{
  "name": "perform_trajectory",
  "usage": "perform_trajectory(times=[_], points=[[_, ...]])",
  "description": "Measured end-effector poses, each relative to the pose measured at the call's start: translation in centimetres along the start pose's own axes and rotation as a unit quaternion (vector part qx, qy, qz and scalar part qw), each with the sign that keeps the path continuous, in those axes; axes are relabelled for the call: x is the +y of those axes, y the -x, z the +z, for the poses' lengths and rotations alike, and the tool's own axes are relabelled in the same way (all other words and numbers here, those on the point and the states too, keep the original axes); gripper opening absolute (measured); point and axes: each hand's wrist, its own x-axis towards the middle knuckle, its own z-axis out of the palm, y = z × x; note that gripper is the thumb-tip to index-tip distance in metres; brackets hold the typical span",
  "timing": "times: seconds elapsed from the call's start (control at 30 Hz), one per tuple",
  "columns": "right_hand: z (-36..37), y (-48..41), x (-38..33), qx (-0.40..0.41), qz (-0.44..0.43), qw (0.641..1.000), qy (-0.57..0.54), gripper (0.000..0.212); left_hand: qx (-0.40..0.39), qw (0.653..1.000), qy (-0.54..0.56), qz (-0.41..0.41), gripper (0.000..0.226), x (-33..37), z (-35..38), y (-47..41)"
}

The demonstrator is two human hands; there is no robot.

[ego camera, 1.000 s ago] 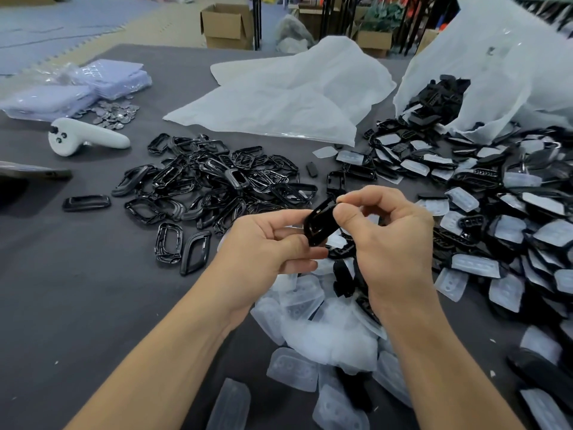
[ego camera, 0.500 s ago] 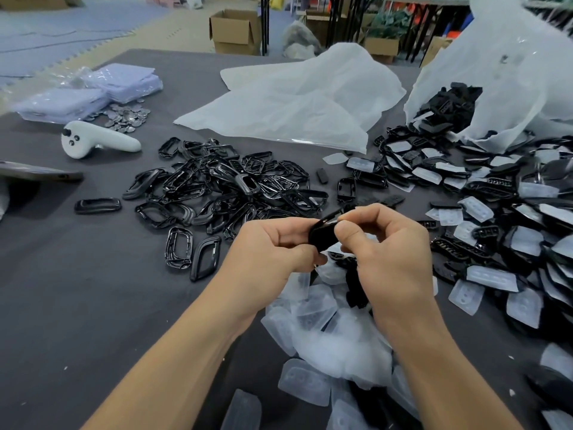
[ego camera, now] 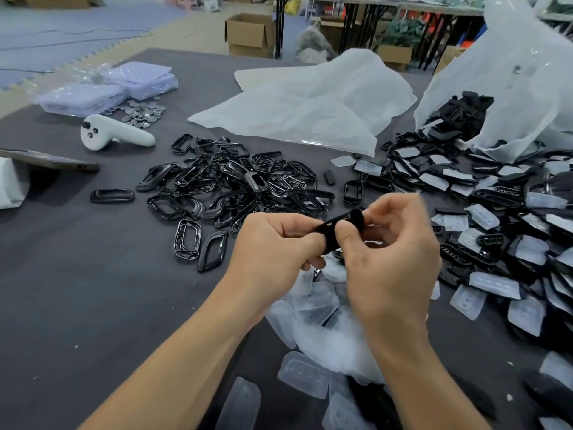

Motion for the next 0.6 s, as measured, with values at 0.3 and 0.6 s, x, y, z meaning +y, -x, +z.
perform_trajectory(times=[0.3, 0.6], points=[[-0.3, -1.4, -0.5, -0.14, 0.192, 0.951, -0.196, 0.02, 0.076, 0.996, -0.012, 0.056, 0.036, 0.2, -0.4, 0.2], [-0.9, -0.4, -1.8, -0.217, 0.472, 0.649, -0.555, 0.016, -0.213, 0.957, 0.185, 0.074, 0.044, 0.0, -1.5, -0.3]])
